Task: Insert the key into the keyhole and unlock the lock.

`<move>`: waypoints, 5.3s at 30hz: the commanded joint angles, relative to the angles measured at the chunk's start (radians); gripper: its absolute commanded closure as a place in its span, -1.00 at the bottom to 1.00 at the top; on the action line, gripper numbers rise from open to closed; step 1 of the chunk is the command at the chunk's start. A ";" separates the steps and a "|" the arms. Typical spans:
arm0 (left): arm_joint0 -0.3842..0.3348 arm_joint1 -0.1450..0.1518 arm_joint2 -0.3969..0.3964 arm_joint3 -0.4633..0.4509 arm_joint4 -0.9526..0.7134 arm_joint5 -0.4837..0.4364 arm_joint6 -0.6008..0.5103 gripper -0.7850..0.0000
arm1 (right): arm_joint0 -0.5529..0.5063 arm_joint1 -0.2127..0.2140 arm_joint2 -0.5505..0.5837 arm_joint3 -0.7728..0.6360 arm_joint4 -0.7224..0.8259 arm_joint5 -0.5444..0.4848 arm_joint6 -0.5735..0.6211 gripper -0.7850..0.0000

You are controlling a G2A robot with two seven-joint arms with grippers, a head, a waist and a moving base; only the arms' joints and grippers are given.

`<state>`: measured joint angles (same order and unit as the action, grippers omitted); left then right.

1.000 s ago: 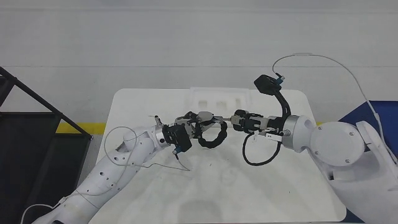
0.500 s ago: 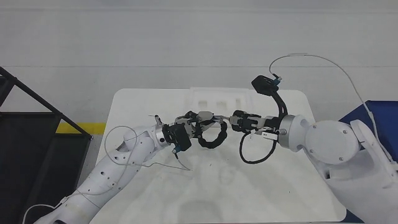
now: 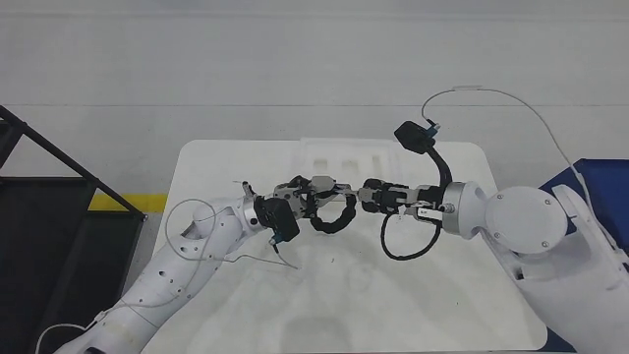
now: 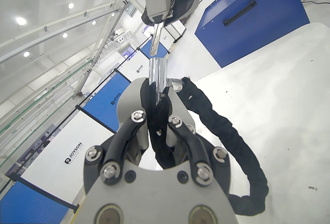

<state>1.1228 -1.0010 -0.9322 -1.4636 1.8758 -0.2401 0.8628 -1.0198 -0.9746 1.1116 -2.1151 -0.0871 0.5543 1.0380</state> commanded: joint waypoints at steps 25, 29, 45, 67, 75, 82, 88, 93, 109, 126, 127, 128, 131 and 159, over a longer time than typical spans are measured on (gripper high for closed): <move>0.023 -0.001 -0.038 0.005 0.037 0.002 0.069 1.00 | 0.015 0.006 -0.018 0.009 0.010 0.001 0.010 1.00; 0.025 -0.003 -0.039 0.004 0.039 0.002 0.068 1.00 | 0.015 0.006 -0.018 0.011 0.012 0.002 0.003 1.00; 0.034 -0.008 -0.050 -0.008 0.062 0.020 0.058 1.00 | 0.023 0.007 -0.034 0.028 0.022 0.006 -0.002 1.00; 0.048 -0.008 -0.061 -0.042 0.124 0.011 0.062 1.00 | 0.052 0.006 -0.063 0.055 0.018 0.016 0.010 1.00; 0.050 -0.008 -0.066 -0.040 0.121 -0.002 0.087 1.00 | 0.047 0.002 -0.062 0.077 0.081 -0.028 0.002 1.00; 0.050 -0.008 -0.066 -0.044 0.130 -0.012 0.105 1.00 | 0.051 0.003 -0.062 0.088 0.093 -0.041 0.011 1.00; 0.049 -0.010 -0.066 -0.044 0.124 -0.016 0.101 1.00 | 0.057 0.002 -0.069 0.093 0.097 -0.045 0.010 1.00; 0.048 -0.013 -0.066 -0.033 0.100 -0.022 0.089 1.00 | 0.058 0.003 -0.060 0.090 0.106 -0.043 -0.004 -1.00; 0.031 -0.026 -0.059 0.018 -0.061 -0.170 0.102 1.00 | 0.051 0.019 -0.013 0.066 -0.001 -0.349 0.001 -1.00; 0.004 -0.025 -0.047 0.039 -0.197 -0.477 0.059 1.00 | -0.055 0.048 0.078 0.075 -0.190 -1.056 -0.074 -1.00; 0.005 -0.026 -0.048 0.042 -0.210 -0.485 0.049 1.00 | -0.058 0.048 0.079 0.079 -0.179 -1.091 -0.091 -1.00; 0.005 -0.026 -0.050 0.043 -0.223 -0.494 0.040 1.00 | -0.062 0.048 0.081 0.090 -0.158 -1.119 -0.108 -1.00; 0.006 -0.026 -0.057 0.041 -0.265 -0.524 0.017 1.00 | -0.067 0.049 0.088 0.112 -0.134 -1.147 -0.120 -1.00; 0.016 -0.022 -0.100 -0.027 -0.422 -0.622 -0.272 1.00 | 0.015 0.049 -0.019 0.055 -0.539 -1.265 -0.084 -1.00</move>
<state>1.1397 -1.0226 -1.0332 -1.4922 1.4564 -0.8650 0.5956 -1.0076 -0.9253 1.1007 -2.0596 -0.6242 -0.7163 0.9512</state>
